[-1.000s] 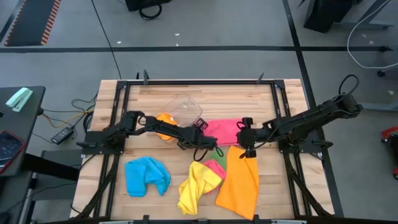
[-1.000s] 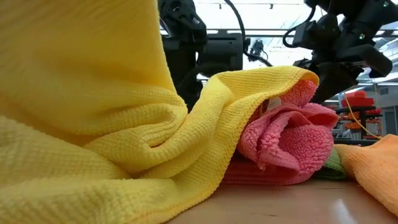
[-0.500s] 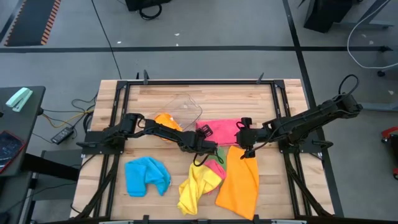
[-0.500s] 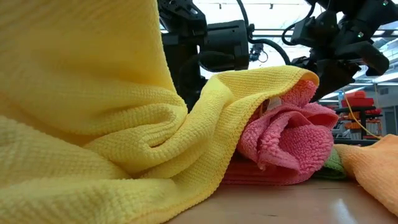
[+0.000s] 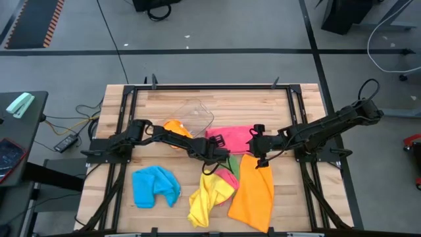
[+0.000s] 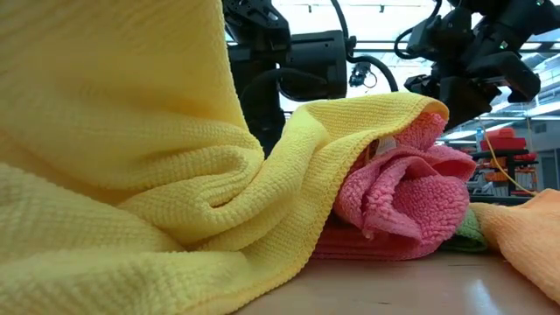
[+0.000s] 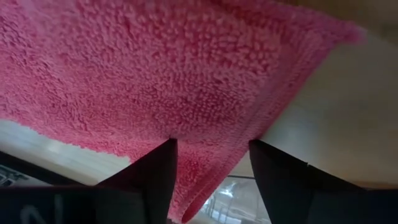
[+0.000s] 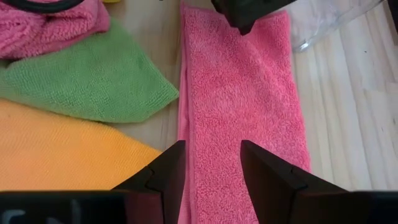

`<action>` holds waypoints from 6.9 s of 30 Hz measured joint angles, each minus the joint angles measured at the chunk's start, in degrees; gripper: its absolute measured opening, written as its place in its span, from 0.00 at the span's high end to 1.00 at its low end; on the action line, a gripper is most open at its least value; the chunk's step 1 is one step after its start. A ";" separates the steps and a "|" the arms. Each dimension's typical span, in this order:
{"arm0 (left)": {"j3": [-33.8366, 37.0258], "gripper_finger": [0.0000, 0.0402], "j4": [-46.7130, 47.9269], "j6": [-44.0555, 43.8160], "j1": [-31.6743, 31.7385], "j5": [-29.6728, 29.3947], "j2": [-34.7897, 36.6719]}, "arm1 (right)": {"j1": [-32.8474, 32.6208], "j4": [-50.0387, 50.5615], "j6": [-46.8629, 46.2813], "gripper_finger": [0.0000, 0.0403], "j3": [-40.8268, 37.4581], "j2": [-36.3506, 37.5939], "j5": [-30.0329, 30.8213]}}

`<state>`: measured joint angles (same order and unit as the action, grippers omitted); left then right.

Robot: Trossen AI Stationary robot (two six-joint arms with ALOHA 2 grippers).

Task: Fold microfiber towels
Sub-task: Fold the pink microfiber towel

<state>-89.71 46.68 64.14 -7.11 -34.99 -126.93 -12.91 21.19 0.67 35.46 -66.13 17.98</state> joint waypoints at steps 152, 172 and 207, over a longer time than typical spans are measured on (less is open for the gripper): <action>-5.90 0.98 -4.61 -6.45 1.77 6.26 2.10 | 22.47 -28.77 -4.31 0.60 -24.63 -0.37 -1.14; -5.46 0.97 -9.90 -5.74 2.84 6.42 -1.06 | 21.69 -28.94 -4.33 0.60 -24.63 -0.50 -1.17; -6.03 0.55 -19.19 -8.01 2.74 6.77 -0.14 | 21.72 -29.75 -4.15 0.60 -24.63 -0.50 -1.16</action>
<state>-95.74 27.48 56.13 -4.37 -28.22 -127.08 8.81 -8.56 -3.49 10.83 -66.63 16.82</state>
